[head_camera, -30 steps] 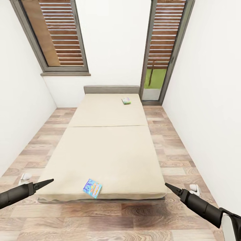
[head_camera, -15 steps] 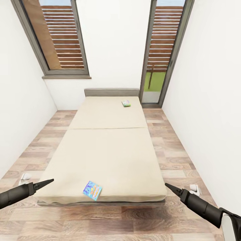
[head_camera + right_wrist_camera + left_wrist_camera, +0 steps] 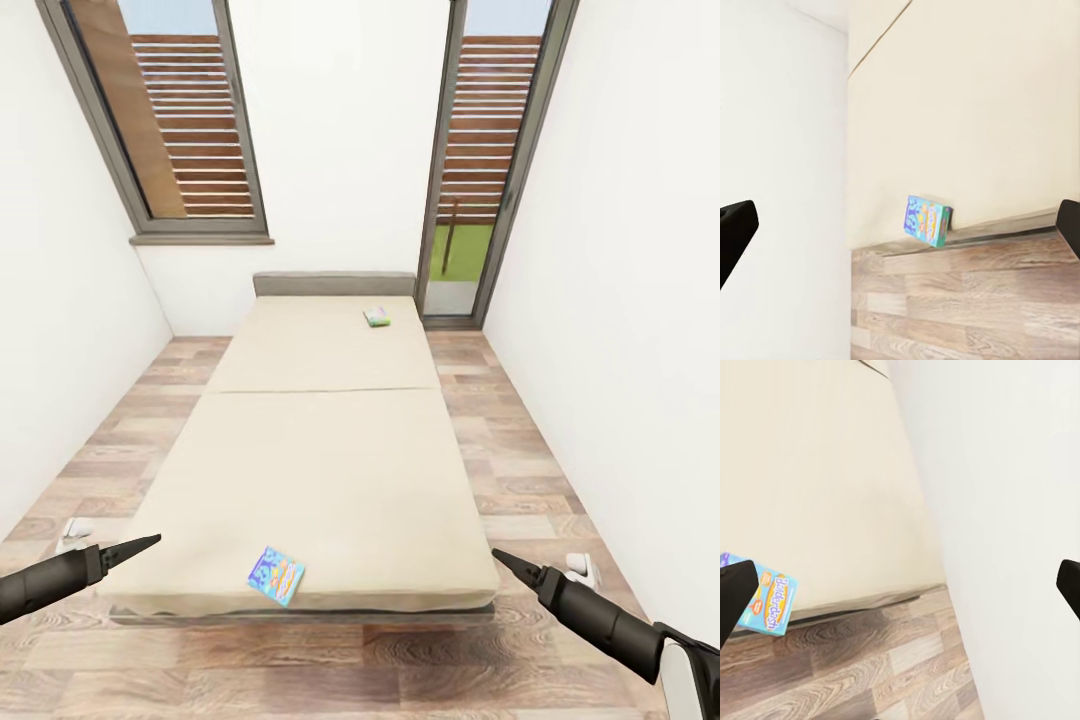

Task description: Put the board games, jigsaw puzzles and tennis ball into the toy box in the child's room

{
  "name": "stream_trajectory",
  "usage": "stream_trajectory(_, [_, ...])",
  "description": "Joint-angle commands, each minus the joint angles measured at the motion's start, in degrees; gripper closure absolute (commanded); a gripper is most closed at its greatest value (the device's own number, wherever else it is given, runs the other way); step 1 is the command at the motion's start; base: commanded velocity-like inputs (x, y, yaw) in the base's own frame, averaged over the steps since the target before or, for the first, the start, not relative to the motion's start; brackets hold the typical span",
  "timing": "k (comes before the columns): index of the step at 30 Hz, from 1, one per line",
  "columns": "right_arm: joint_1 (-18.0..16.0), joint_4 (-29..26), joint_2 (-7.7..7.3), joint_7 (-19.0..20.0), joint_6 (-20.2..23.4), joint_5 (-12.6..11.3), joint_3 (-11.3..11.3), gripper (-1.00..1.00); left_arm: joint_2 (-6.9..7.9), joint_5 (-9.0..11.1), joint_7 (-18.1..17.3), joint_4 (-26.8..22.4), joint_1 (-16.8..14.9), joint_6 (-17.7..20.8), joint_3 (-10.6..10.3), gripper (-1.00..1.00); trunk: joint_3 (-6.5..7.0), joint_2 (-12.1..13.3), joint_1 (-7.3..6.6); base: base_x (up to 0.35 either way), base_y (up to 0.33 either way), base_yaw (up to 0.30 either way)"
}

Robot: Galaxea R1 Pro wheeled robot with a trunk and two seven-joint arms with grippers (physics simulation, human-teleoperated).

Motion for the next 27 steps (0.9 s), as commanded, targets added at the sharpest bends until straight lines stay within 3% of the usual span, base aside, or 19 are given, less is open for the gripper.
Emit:
stream_trajectory(1, [-0.06, -0.03, 0.05, 0.36, 0.20, 0.24, -0.13, -1.00, -0.01, -0.13, -0.28, -0.01, -0.05, 0.60, 0.06, -1.00, 0.00, -0.10, 0.03, 0.000, 0.000, 0.000])
stream_trajectory(27, [-0.06, -0.03, 0.24, -2.01, 0.20, 0.24, -0.05, -1.00, -0.04, -0.14, -0.25, -0.01, -0.05, 0.60, 0.06, -1.00, 2.44, -0.10, 0.03, 0.000, 0.000, 0.000])
